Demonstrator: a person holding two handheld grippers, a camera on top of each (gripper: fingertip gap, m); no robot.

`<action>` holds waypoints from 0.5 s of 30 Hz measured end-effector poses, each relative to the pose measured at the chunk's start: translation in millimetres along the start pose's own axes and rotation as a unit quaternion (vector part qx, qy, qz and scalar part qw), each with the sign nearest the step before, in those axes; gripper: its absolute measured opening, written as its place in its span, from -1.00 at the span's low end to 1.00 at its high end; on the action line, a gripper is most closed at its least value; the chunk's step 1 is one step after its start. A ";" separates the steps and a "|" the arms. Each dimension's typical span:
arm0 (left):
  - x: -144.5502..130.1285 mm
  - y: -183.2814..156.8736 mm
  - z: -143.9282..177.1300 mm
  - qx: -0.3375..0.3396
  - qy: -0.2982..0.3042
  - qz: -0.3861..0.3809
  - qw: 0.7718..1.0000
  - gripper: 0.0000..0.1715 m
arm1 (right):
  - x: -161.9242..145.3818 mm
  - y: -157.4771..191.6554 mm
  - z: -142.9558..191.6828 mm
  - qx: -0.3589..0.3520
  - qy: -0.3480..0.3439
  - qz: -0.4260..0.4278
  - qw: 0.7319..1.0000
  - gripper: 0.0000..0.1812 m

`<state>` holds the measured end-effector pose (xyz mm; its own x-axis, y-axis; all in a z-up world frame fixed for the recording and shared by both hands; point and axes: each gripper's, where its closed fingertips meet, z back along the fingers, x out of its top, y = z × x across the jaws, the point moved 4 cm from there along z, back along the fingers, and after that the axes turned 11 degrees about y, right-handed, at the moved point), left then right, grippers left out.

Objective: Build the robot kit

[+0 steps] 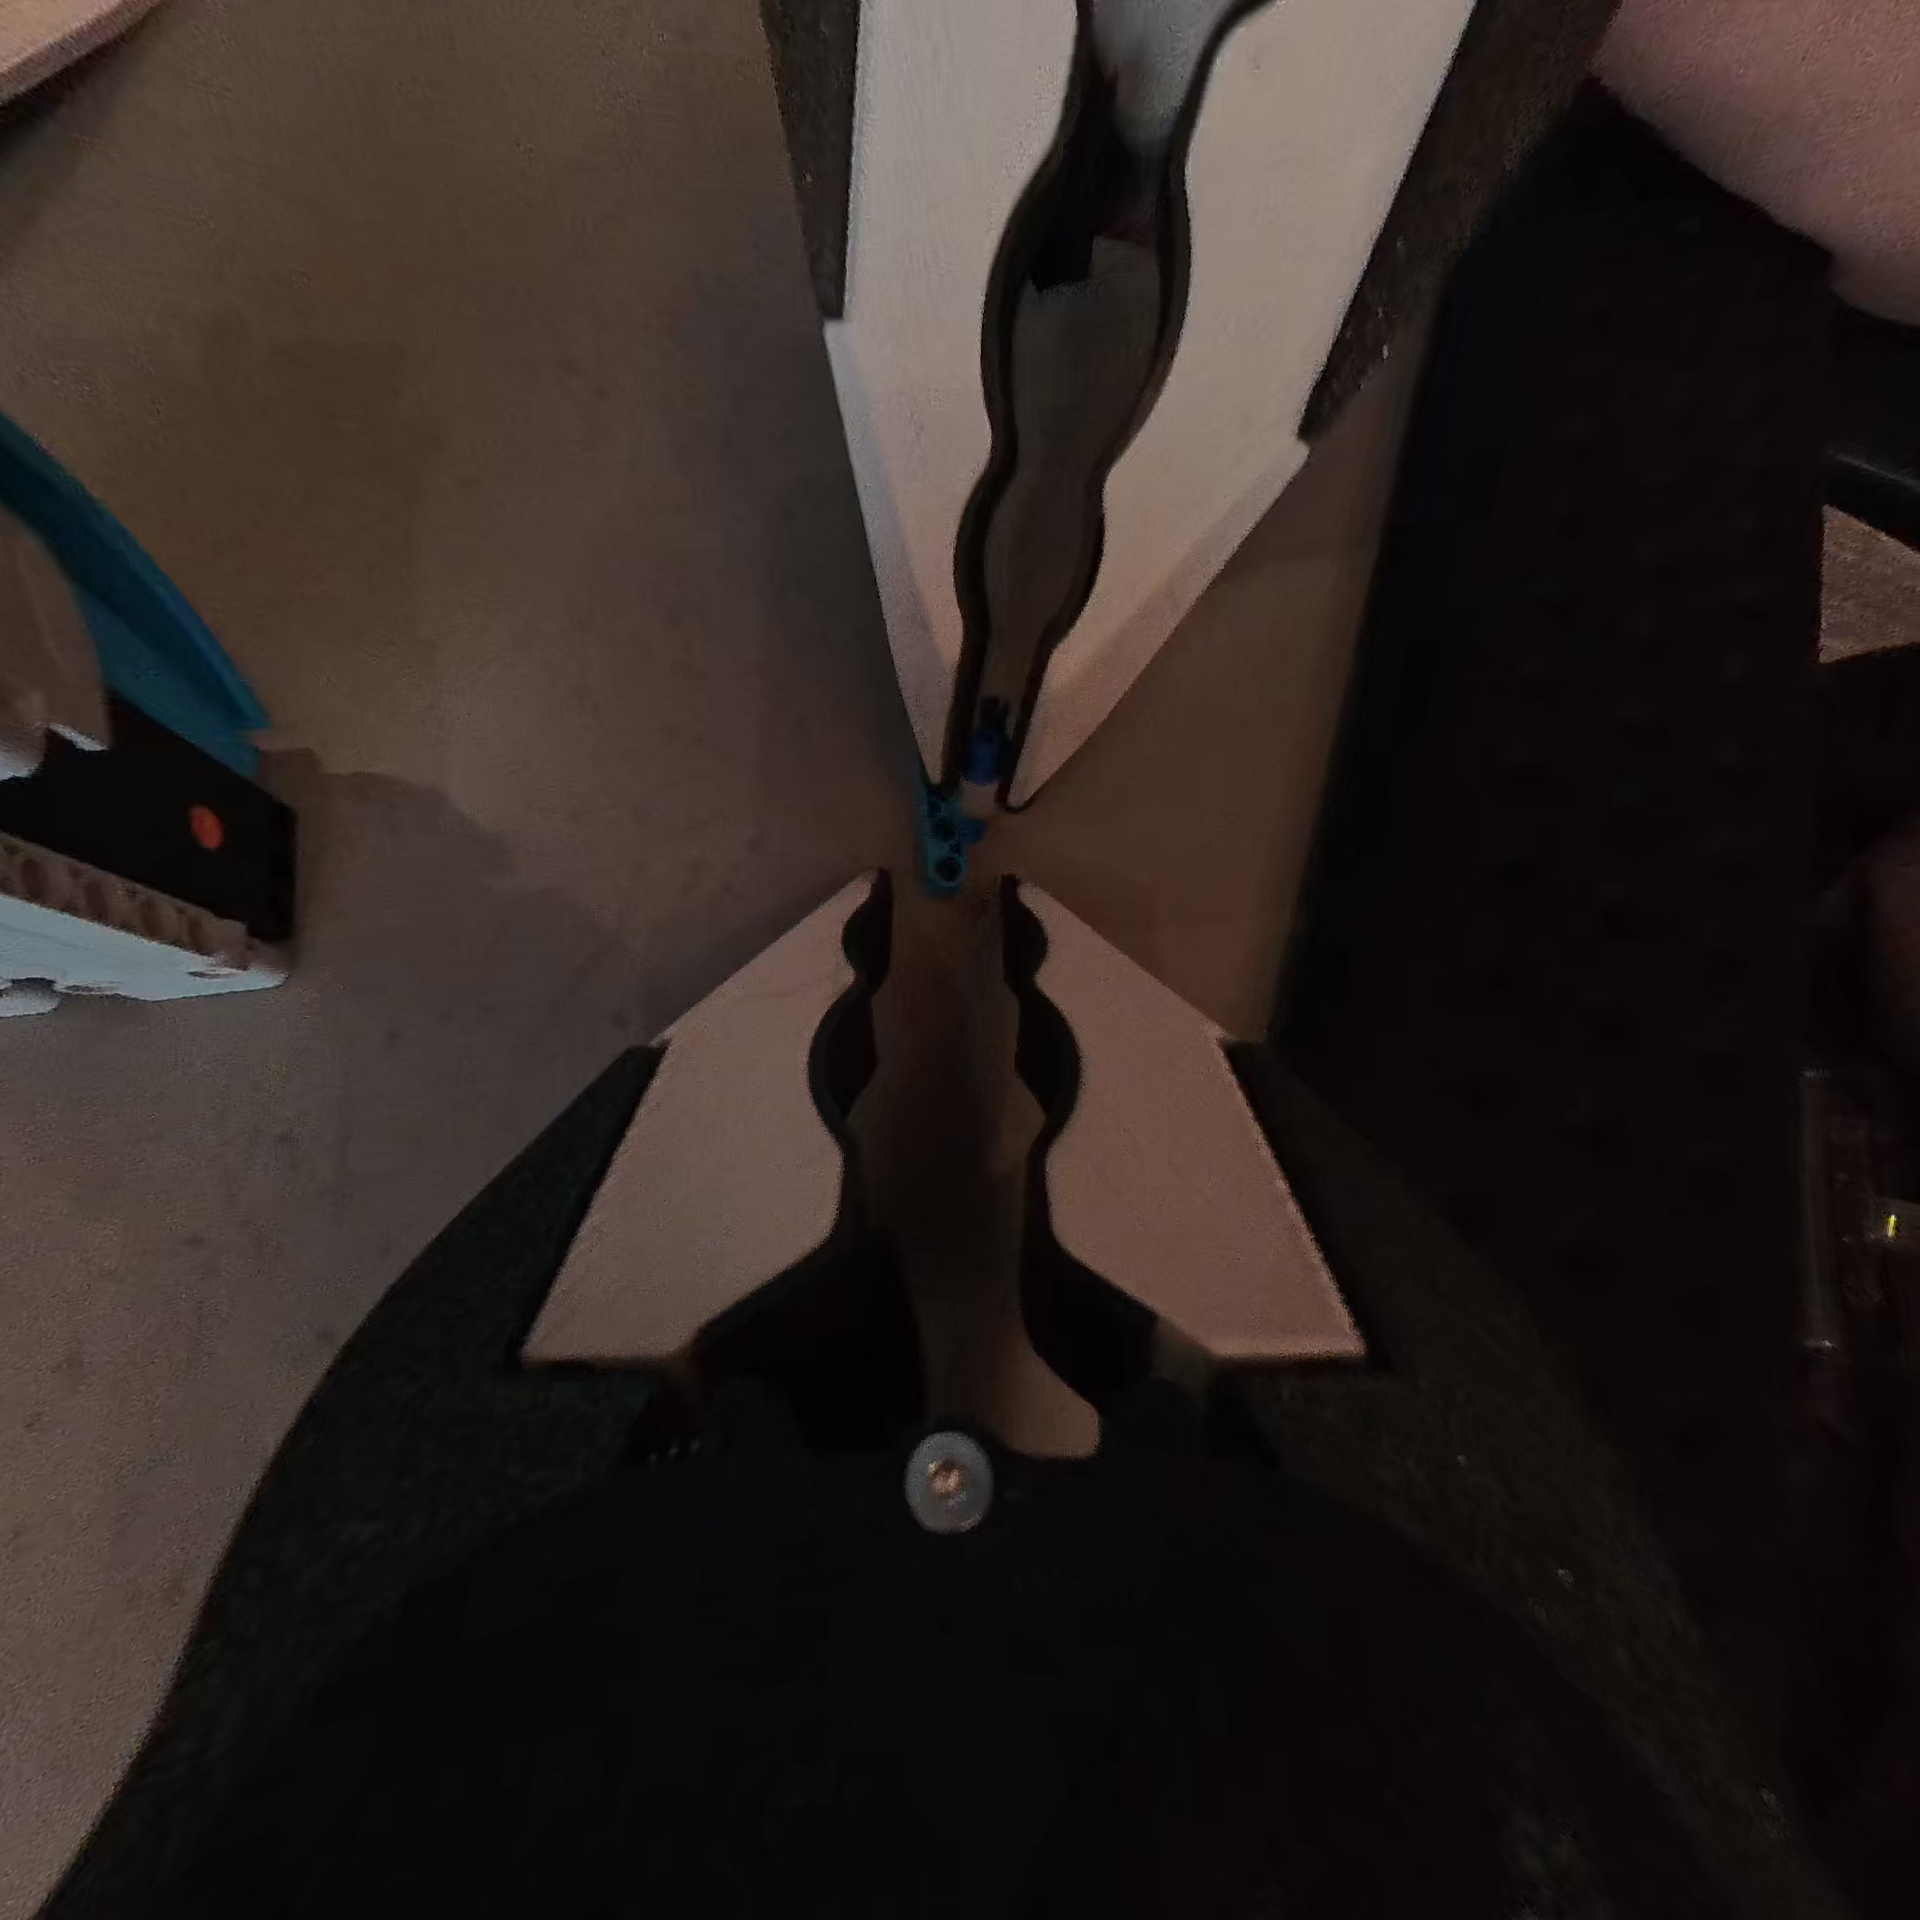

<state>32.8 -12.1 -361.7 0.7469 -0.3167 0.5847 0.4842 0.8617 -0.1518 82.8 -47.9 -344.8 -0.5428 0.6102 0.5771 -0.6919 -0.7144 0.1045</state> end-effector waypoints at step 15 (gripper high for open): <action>1.9 7.0 -2.1 0.017 0.004 -0.021 1.000 -0.92 | -4.1 -17.6 9.0 0.034 0.057 -0.010 0.998 -0.91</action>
<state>38.6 -7.5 -363.4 0.7291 -0.3564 0.5843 0.4998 0.8605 -0.0988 101.5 -40.8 -341.7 -0.5832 0.6562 0.4788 -0.6713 -0.7213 0.1708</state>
